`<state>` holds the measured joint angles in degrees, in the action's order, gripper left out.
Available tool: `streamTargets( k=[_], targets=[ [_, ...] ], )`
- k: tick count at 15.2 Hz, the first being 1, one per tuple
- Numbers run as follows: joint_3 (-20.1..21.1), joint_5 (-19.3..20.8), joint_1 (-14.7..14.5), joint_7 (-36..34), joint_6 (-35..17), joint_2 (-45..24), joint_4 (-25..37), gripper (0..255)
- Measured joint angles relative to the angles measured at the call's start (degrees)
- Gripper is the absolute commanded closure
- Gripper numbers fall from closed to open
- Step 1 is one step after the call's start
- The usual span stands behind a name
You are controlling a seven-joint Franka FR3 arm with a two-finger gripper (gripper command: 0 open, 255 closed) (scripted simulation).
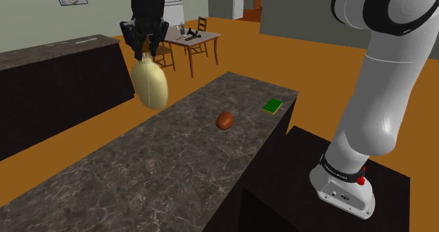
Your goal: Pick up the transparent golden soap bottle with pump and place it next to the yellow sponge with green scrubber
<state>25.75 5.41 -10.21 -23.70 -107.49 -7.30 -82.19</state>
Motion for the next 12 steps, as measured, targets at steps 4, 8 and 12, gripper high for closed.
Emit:
streamTargets(
  k=[4, 8, 12],
  targets=[
    [0.1, 0.7, -0.5, -0.1, 3.7, -1.5, 5.0, 255],
    [0.3, 1.7, -1.2, -0.5, 7.4, -3.2, 10.3, 255],
    [-1.3, -2.7, 2.6, 4.2, 5.9, 3.2, 3.2, 255]
  ],
)
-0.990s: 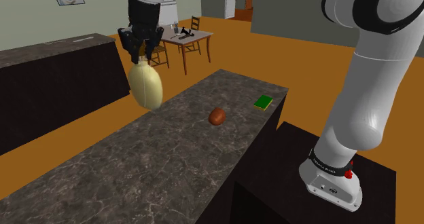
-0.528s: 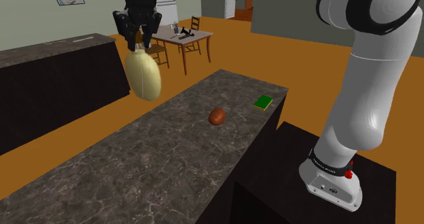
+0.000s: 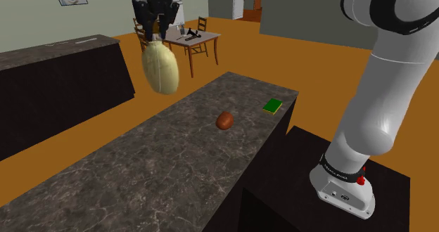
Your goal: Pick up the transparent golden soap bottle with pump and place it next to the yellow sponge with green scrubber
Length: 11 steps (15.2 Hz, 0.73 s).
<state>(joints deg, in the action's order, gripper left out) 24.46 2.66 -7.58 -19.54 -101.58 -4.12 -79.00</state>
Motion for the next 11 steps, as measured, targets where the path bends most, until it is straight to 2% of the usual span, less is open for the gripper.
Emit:
streamTargets(
  k=[8, 11],
  targets=[
    [-6.9, -8.7, 6.1, 12.9, -2.0, 13.3, -14.8, 255],
    [-9.6, -10.3, 7.4, 17.2, -1.7, 16.1, -17.6, 255]
  ],
)
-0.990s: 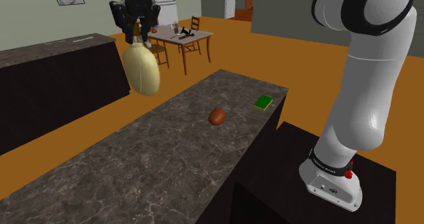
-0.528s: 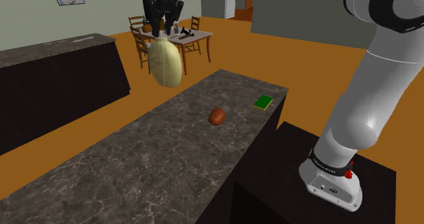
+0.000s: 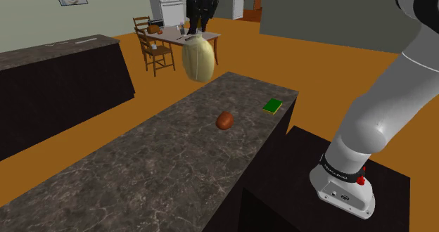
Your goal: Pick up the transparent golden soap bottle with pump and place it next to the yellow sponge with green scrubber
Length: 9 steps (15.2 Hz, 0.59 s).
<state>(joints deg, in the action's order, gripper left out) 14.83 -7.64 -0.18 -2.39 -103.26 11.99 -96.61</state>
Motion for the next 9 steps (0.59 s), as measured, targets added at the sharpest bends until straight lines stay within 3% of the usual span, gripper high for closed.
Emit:
streamTargets(
  k=[9],
  targets=[
    [-9.3, -2.7, 3.8, 13.1, 2.4, 6.7, -6.1, 255]
  ],
)
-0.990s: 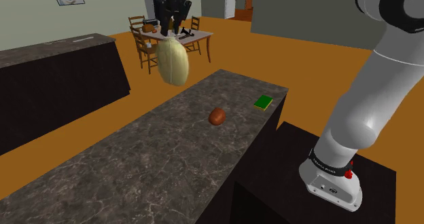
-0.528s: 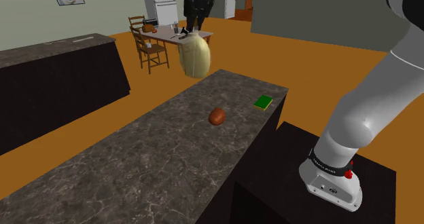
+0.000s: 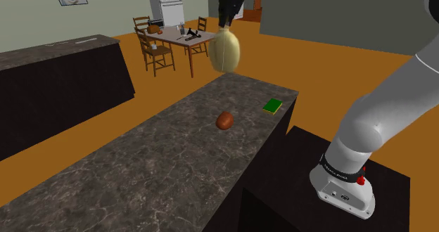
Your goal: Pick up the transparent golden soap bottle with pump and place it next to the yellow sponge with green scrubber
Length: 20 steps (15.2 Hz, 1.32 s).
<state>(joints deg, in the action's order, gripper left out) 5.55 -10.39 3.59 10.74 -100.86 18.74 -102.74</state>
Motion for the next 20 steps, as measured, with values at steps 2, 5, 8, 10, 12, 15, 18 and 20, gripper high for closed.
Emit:
streamTargets(
  k=[2, 5, 8, 10, 12, 15, 18, 20],
  targets=[
    [-1.9, -0.3, 0.7, 2.7, 0.4, 1.7, -1.8, 255],
    [-5.0, -0.3, 1.9, 6.8, 1.0, 1.5, -1.8, 255],
    [-8.3, -0.4, 3.2, 11.1, 2.5, 2.2, -1.7, 255],
    [-10.5, -0.3, 4.0, 14.1, 3.2, 1.9, -1.4, 255],
    [-12.6, -0.3, 4.9, 16.9, 3.7, 2.1, -1.6, 255],
    [-15.6, -0.3, 5.9, 20.8, 5.0, 0.8, 0.3, 255],
    [-17.3, -0.3, 6.7, 23.4, 4.7, 0.6, -0.4, 255],
    [-17.5, -0.3, 6.7, 23.8, 3.4, 0.8, -2.1, 255]
  ],
)
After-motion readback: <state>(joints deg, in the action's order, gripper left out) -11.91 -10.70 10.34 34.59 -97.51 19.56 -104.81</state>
